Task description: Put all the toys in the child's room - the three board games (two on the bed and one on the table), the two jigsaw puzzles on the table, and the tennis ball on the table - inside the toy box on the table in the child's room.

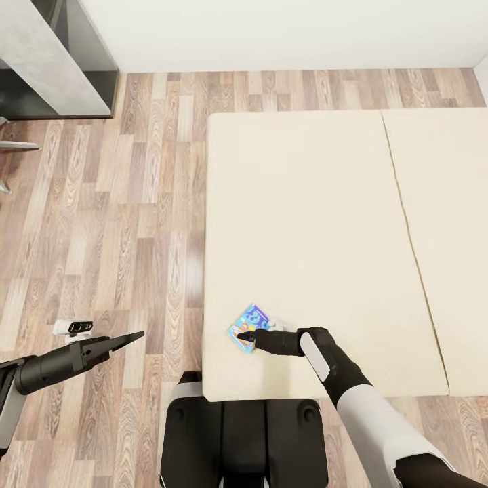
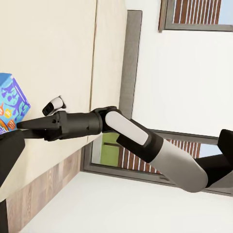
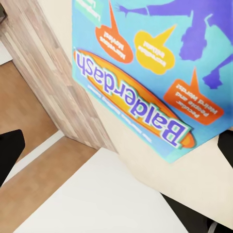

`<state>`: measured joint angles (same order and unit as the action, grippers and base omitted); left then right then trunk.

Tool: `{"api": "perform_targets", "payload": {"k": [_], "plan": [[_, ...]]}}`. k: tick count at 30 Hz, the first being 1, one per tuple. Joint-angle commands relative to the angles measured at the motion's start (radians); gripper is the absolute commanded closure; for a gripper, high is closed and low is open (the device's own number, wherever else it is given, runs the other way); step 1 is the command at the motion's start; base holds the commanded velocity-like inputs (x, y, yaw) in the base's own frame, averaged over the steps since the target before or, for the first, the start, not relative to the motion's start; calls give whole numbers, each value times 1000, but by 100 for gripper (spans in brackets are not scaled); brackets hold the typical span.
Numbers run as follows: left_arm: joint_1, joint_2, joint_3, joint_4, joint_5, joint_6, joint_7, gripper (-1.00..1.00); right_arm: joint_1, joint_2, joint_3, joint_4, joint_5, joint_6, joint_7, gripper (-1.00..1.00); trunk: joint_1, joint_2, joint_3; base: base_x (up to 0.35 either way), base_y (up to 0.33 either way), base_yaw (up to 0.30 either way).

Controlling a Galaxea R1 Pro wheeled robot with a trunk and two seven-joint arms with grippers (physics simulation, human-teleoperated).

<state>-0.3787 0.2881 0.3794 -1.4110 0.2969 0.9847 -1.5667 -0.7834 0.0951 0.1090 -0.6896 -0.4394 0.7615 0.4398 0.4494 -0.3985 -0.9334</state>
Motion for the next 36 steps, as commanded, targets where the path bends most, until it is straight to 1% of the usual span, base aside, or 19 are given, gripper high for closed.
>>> {"api": "perform_targets", "payload": {"k": [1,16,18,21,23,26,30,34,36], "plan": [[0,0,0,0,-1,10,-4,-100,0,0,0,-1,1,4,1,-100,1,-2,-1,0,0,0],[0,0,1,0,0,10,-4,-100,-2,-2,0,-1,3,5,-9,-100,1,-2,-1,0,0,0],[0,0,1,0,0,10,-4,-100,-4,-8,0,-1,2,5,-6,-100,1,-2,-1,0,0,0],[0,0,0,0,-1,10,-4,-100,-8,-27,-3,-1,1,8,-5,-100,1,-2,-1,0,0,0],[0,0,0,1,-1,10,-4,-100,-28,-41,-5,-2,0,12,-6,-100,1,-2,-1,0,0,0],[0,0,0,1,-1,10,-4,-100,-62,-48,-8,-2,-1,37,-9,-100,1,-2,-1,0,0,0],[0,0,0,1,-1,10,-4,-100,-93,-50,-9,-2,0,61,-12,-100,1,-2,-1,0,0,0],[0,0,0,1,-2,9,-4,-100,-110,-49,-9,-1,4,54,-12,-100,1,-2,-1,0,0,0],[0,-1,-1,1,-3,9,-4,-100,-112,-44,-9,-1,5,51,-12,-100,1,-2,-1,0,0,0]]}}
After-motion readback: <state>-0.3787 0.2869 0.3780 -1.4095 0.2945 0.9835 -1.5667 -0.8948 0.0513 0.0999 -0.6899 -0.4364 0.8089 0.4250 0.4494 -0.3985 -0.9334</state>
